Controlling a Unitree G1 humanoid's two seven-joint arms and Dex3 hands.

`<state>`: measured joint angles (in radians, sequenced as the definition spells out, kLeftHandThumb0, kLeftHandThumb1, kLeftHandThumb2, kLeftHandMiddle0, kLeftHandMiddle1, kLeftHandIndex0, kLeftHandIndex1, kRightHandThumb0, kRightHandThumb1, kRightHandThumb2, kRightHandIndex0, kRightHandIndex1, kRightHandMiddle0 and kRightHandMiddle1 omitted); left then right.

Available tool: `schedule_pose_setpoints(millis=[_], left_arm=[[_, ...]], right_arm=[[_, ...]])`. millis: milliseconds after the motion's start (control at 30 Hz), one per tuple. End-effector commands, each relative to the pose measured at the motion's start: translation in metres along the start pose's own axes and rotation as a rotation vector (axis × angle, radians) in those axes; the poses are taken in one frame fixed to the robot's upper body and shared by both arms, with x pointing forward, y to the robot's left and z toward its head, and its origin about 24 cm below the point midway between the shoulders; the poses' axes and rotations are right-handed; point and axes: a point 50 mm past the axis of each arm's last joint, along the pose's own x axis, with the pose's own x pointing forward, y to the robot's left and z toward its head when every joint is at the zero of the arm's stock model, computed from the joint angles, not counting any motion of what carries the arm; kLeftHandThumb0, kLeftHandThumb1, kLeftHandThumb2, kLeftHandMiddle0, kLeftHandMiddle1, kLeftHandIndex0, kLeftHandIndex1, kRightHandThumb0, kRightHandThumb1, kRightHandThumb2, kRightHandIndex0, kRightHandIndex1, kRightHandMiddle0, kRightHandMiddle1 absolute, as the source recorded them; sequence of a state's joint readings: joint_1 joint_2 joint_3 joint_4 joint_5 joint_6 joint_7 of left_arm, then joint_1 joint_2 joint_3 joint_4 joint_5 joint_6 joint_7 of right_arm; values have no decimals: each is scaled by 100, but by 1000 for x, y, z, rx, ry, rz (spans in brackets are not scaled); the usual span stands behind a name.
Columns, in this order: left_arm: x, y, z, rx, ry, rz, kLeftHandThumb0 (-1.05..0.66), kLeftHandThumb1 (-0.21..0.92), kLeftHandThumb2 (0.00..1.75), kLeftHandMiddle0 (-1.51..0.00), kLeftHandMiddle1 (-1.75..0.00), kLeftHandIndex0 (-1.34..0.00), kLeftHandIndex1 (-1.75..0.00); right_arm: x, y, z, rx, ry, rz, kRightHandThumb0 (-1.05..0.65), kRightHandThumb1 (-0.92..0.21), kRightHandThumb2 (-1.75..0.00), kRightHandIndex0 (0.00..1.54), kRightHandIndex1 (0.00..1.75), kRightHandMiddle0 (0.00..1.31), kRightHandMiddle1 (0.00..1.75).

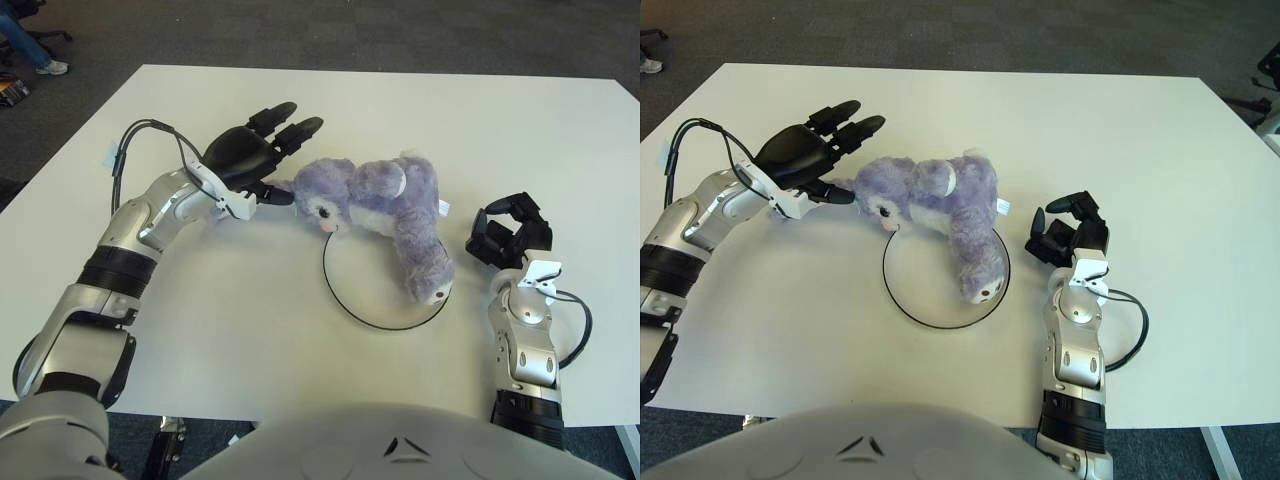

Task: Put the doll into the plate.

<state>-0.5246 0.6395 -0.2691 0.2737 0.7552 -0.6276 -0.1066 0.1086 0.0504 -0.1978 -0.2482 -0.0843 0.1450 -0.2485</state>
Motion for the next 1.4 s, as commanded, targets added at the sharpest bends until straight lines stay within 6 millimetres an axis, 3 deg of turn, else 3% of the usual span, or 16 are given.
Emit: schedule_pose_setpoints(millis=[0, 833, 1000, 1233, 1367], left_arm=[[-1, -4, 4, 6, -13, -52, -105, 92, 71, 0, 0, 0, -18], [7, -13, 17, -97, -44, -42, -101, 92, 47, -15, -5, 0, -30], [6, -13, 22, -161, -70, -67, -97, 92, 35, -17, -5, 0, -25], [6, -16, 28, -201, -101, -91, -97, 92, 33, -19, -5, 0, -18], [6, -18, 31, -214, -113, -99, -97, 92, 33, -29, -10, 0, -27]], right_arm=[[0, -3, 2, 19, -17, -7, -45, -42, -119, 115, 175, 53, 175], [-1, -3, 1, -1, -14, -7, -45, -42, -119, 114, 175, 53, 175], [0, -4, 1, -13, -17, -4, -45, -41, -121, 114, 175, 54, 175], [0, -4, 1, -12, -15, -3, -45, -39, -122, 114, 175, 55, 175], [0, -4, 1, -8, -13, -2, -46, -38, -123, 115, 175, 56, 175]])
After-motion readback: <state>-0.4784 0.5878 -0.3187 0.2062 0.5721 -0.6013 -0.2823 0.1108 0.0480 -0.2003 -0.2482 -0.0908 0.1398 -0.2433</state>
